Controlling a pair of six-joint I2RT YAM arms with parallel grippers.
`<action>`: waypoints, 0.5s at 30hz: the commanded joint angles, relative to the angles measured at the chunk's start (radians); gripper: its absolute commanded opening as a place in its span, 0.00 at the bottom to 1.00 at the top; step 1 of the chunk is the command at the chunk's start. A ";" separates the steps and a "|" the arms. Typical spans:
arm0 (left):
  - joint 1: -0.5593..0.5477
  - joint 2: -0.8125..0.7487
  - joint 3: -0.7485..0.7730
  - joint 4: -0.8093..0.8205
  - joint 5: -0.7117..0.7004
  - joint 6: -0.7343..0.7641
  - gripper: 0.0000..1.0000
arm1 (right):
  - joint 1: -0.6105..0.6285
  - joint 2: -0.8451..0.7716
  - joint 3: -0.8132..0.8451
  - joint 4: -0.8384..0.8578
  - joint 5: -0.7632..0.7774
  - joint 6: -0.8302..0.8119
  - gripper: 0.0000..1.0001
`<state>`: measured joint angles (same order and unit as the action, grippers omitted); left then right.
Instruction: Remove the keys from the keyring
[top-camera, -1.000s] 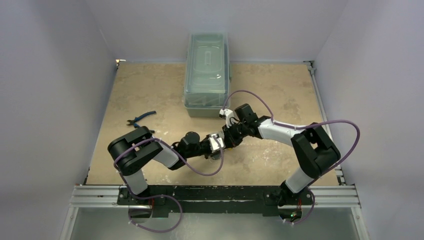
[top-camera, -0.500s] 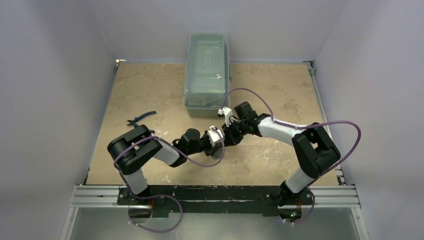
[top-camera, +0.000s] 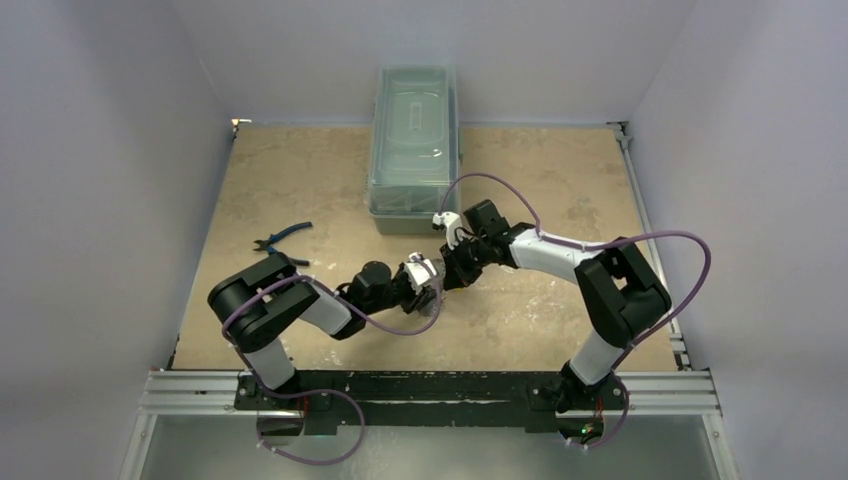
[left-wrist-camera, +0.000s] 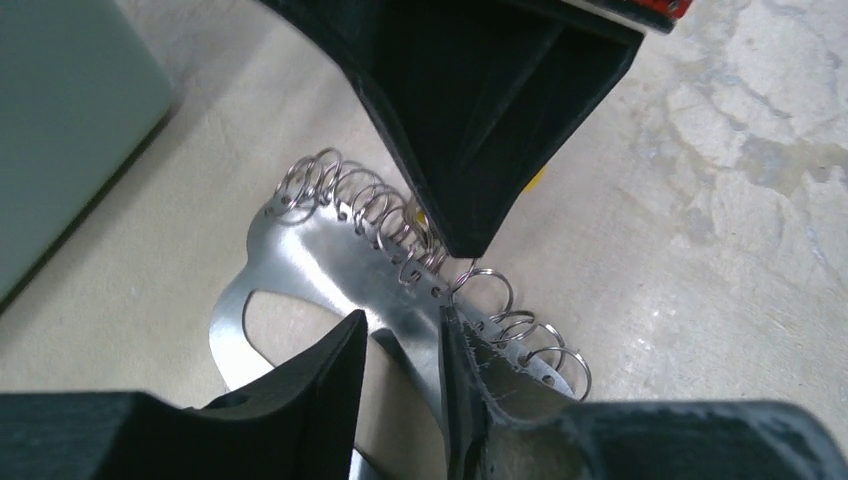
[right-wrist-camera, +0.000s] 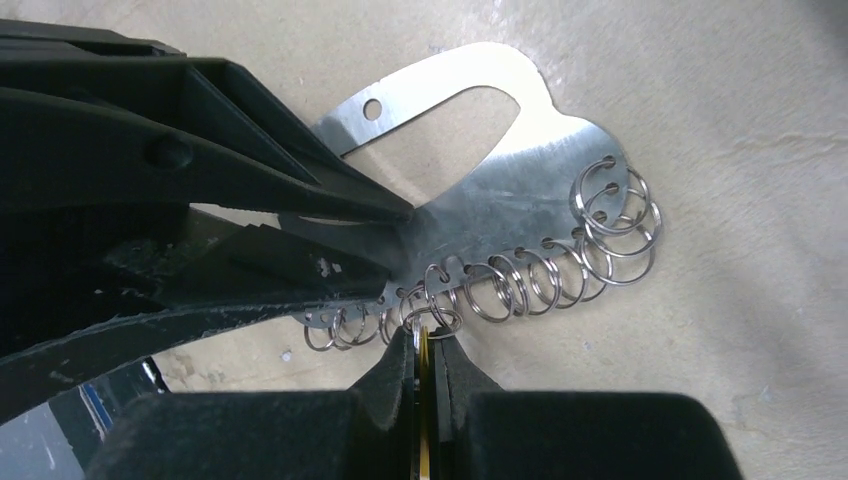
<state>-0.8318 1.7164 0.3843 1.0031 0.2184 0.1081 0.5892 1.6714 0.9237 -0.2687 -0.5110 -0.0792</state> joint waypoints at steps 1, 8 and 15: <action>0.023 -0.091 0.046 -0.179 -0.095 -0.076 0.29 | 0.010 0.021 0.076 0.057 -0.006 0.012 0.00; 0.049 -0.306 0.010 -0.416 -0.085 -0.083 0.24 | 0.040 0.082 0.120 0.107 -0.024 0.033 0.00; 0.068 -0.338 -0.124 -0.166 -0.011 -0.100 0.22 | 0.042 0.055 0.086 0.093 -0.032 0.044 0.00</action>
<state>-0.7723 1.3388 0.2790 0.7372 0.1654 0.0357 0.6296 1.7626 1.0061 -0.1963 -0.5175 -0.0521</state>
